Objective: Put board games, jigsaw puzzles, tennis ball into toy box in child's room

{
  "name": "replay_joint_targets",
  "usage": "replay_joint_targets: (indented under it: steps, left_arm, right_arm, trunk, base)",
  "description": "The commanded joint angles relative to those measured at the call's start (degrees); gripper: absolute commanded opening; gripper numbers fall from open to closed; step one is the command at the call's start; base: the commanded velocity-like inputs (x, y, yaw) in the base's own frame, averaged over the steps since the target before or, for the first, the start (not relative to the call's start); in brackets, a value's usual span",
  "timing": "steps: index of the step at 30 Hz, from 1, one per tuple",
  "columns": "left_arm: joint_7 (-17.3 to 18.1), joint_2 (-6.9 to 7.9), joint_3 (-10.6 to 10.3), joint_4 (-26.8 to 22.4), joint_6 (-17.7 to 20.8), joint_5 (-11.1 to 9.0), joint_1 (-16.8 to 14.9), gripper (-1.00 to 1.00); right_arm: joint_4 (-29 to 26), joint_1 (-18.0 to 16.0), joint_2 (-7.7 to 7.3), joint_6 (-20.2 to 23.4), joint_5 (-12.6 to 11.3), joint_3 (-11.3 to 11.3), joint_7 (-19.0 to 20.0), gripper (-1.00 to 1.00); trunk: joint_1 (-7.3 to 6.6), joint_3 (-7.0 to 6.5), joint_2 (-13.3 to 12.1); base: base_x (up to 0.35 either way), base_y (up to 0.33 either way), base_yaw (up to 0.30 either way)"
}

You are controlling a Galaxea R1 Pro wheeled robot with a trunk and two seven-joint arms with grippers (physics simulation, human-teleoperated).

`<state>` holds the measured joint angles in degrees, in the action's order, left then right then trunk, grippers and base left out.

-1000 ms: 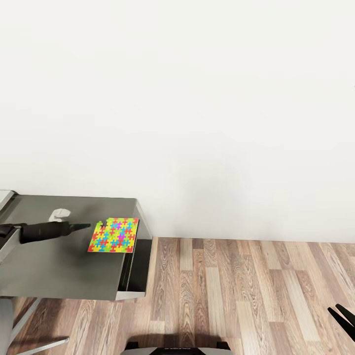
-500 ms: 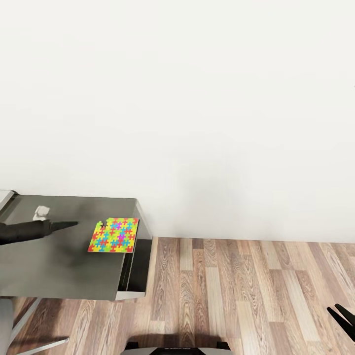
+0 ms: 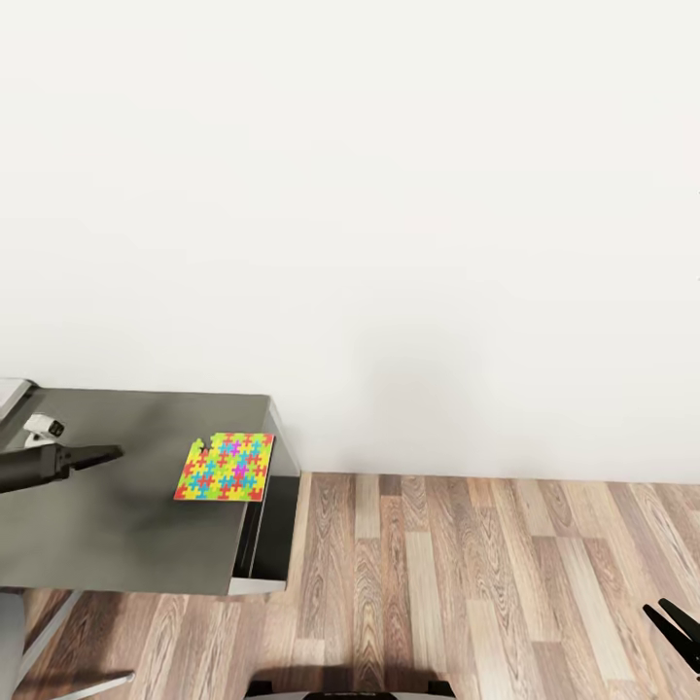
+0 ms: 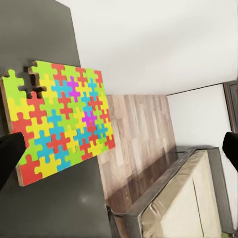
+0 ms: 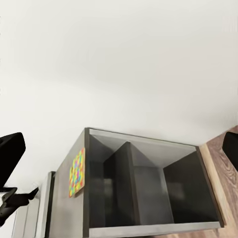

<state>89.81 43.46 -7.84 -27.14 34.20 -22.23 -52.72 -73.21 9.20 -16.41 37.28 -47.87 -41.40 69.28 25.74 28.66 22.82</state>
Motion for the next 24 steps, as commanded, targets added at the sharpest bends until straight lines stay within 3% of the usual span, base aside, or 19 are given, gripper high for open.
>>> replay_joint_targets:
  steps: [1,9,24]
  left_arm:
    - [0.19,0.07,-0.42,1.58,0.56,-0.34,-0.05,1.00]
    - [0.19,-0.23,-0.42,8.73,-0.05,-0.27,-0.02,1.00]
    - [0.19,-0.61,-0.26,9.98,-0.01,-0.34,-0.01,1.00]
  right_arm:
    - [-0.04,0.03,0.01,0.38,-0.38,0.05,-0.07,1.00]
    - [0.01,0.03,0.09,0.19,-0.38,0.10,-0.04,1.00]
    - [-0.13,0.03,0.47,-0.05,-0.30,0.23,-0.11,1.00]
  trunk:
    - [0.04,-0.02,0.10]
    - [0.04,-0.75,0.10]
    - [0.04,-2.15,0.10]
  base:
    - [0.000,0.000,0.000]
    - [0.000,0.000,0.000]
    - [0.000,0.000,0.000]
